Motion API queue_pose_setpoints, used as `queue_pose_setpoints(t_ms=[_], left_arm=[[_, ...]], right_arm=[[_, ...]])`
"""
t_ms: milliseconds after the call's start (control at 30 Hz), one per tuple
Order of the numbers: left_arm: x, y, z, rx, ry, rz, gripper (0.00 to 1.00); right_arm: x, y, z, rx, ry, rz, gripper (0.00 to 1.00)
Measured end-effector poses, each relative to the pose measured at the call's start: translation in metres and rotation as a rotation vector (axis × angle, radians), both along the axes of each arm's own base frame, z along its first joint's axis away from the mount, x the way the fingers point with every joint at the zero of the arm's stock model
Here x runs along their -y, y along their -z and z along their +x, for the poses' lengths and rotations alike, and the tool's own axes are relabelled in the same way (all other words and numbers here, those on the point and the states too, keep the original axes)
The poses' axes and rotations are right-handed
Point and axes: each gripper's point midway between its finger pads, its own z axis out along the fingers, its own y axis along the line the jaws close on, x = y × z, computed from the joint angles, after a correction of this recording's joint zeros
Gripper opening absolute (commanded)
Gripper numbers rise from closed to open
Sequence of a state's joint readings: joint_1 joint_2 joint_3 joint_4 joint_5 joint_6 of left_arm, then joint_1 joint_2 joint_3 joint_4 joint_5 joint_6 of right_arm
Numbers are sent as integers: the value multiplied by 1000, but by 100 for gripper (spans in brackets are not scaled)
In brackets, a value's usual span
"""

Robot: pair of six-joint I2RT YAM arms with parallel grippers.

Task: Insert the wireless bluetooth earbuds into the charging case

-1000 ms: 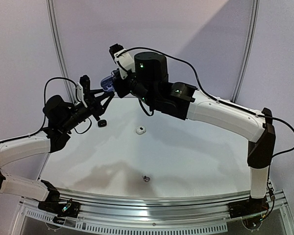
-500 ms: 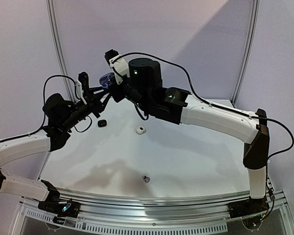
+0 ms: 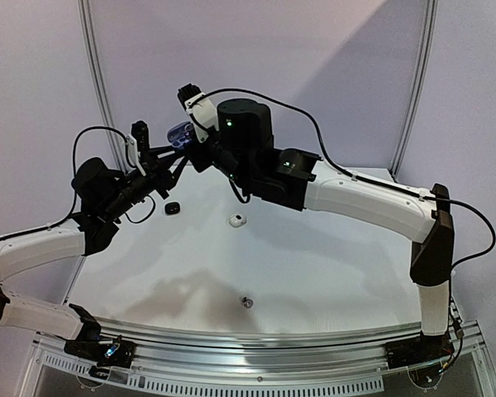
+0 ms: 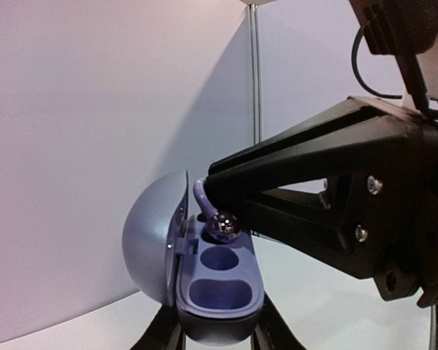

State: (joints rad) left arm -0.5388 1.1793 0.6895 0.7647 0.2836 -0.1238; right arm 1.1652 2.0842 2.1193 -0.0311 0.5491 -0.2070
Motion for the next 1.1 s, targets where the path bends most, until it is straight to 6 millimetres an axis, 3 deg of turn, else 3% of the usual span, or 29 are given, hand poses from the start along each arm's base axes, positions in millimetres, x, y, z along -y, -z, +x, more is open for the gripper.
queue_pose_setpoints(t_ms=[300, 800, 1100], left_arm=[[1, 0, -1, -9, 9, -9, 0], [1, 9, 2, -55, 4, -2, 0], [0, 8, 2, -51, 3, -4, 0]], right_arm=[[0, 2, 1, 30, 4, -28, 2], [-3, 14, -1, 37, -14, -55, 17], [0, 15, -5, 28, -32, -82, 15]])
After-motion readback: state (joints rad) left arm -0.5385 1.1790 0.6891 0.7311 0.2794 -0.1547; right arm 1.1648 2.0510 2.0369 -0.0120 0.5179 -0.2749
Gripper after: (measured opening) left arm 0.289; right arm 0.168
